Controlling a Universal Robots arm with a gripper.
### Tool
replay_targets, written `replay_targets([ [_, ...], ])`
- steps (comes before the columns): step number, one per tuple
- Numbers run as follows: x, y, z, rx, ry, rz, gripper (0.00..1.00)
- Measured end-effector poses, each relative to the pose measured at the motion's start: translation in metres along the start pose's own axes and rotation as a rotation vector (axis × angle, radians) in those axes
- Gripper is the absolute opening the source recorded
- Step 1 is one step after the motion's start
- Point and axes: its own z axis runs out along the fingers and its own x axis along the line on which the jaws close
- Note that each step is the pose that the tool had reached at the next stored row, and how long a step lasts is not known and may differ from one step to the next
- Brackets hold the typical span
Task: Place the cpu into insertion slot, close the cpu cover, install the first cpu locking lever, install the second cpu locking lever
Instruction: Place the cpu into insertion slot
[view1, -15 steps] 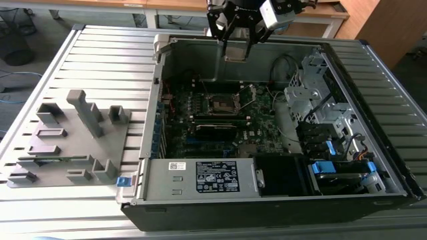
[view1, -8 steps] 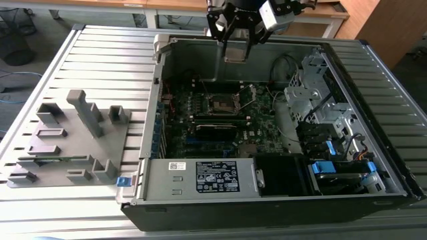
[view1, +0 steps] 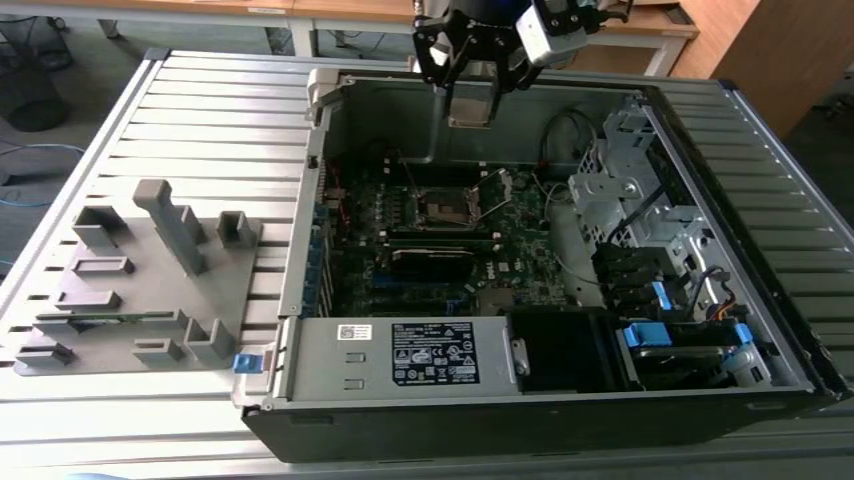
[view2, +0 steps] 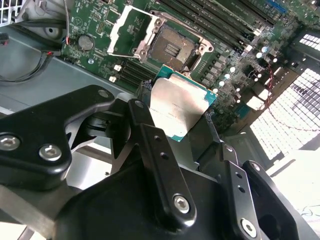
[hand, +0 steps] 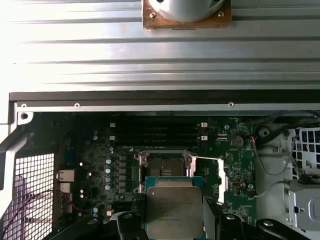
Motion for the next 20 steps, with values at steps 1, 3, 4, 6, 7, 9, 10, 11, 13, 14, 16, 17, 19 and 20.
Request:
replay_targets([
  [1, 0.0003, -0.0001, 0.0012, 0.0001, -0.001, 0.0, 0.54],
  [3, 0.0017, -0.0006, 0.0063, 0.0001, -0.0053, -0.003, 0.54],
  [4, 0.0019, -0.0006, 0.0067, 0.0001, -0.0055, -0.004, 0.54],
  [6, 0.0022, -0.0007, 0.0071, 0.0002, -0.0056, -0.004, 0.54],
  [7, 0.0023, -0.0007, 0.0072, 0.0002, -0.0056, -0.004, 0.54],
  [9, 0.0025, -0.0007, 0.0074, 0.0001, -0.0056, -0.004, 0.54],
  [10, 0.0026, -0.0007, 0.0074, 0.0002, -0.0055, -0.004, 0.54],
  [11, 0.0027, -0.0007, 0.0075, 0.0002, -0.0056, -0.004, 0.54],
  [13, 0.0029, -0.0007, 0.0076, 0.0001, -0.0056, -0.004, 0.54],
  [14, 0.003, -0.0007, 0.0076, 0.0002, -0.0056, -0.004, 0.54],
  [16, 0.0032, -0.0007, 0.0077, 0.0001, -0.0056, -0.004, 0.54],
  [17, 0.0033, -0.0008, 0.0077, 0.0002, -0.0056, -0.004, 0.54],
  [19, 0.0034, -0.0008, 0.0078, 0.0001, -0.0056, -0.004, 0.54],
  [20, 0.0034, -0.0008, 0.0078, 0.0001, -0.0056, -0.004, 0.54],
])
